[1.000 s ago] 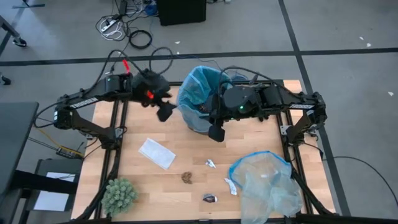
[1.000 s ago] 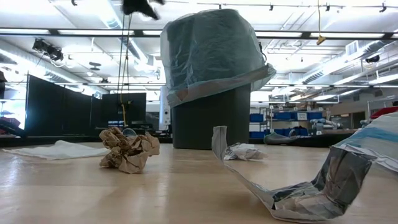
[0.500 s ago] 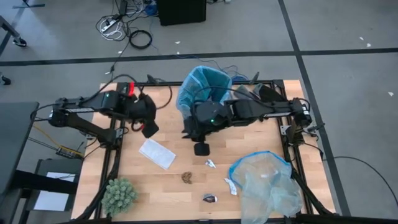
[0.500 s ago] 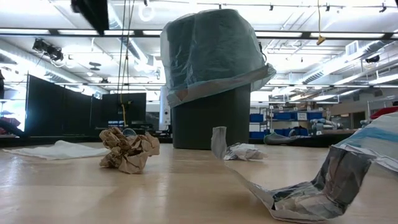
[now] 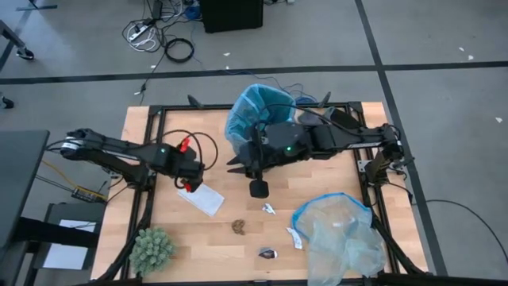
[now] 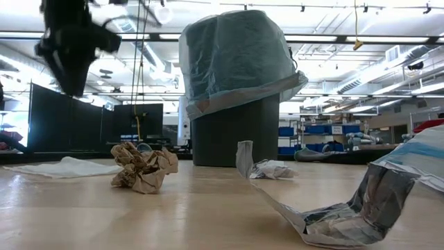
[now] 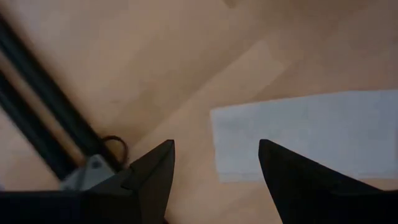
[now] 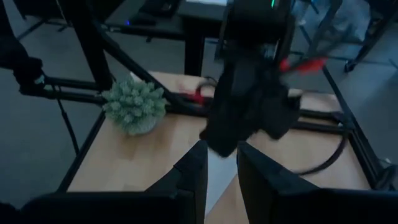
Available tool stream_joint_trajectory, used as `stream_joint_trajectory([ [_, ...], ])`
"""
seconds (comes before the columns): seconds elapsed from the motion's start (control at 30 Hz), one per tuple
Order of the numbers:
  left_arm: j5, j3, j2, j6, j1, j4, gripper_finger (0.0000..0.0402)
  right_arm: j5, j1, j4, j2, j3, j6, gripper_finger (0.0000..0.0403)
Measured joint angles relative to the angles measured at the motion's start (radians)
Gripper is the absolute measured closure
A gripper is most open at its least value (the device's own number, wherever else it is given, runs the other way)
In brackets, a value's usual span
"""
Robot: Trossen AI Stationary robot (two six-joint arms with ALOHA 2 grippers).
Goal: Place trash/remove bag and relplace
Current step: Put the white wipes into the trash bin
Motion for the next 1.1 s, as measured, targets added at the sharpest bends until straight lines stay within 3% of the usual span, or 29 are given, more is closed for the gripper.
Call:
stream_joint_trajectory([
  [0.27,0.134,-0.234,0.0,-0.028,0.0,0.286,0.0159,0.001,0.0,0.017,-0.01,0.0,0.0,0.0329],
  [0.87,0.094,-0.481,-0.004,-0.074,-0.001,0.58,0.0163,0.003,-0.001,0.013,-0.01,0.0,0.001,0.0329],
  [1.0,0.075,-0.512,-0.007,-0.109,-0.002,0.585,0.0195,0.003,-0.001,0.015,-0.01,0.0,0.0,0.0329],
  [1.1,0.065,-0.514,-0.007,-0.115,-0.002,0.58,0.0244,0.003,-0.001,0.015,-0.01,0.0,0.0,0.0329],
])
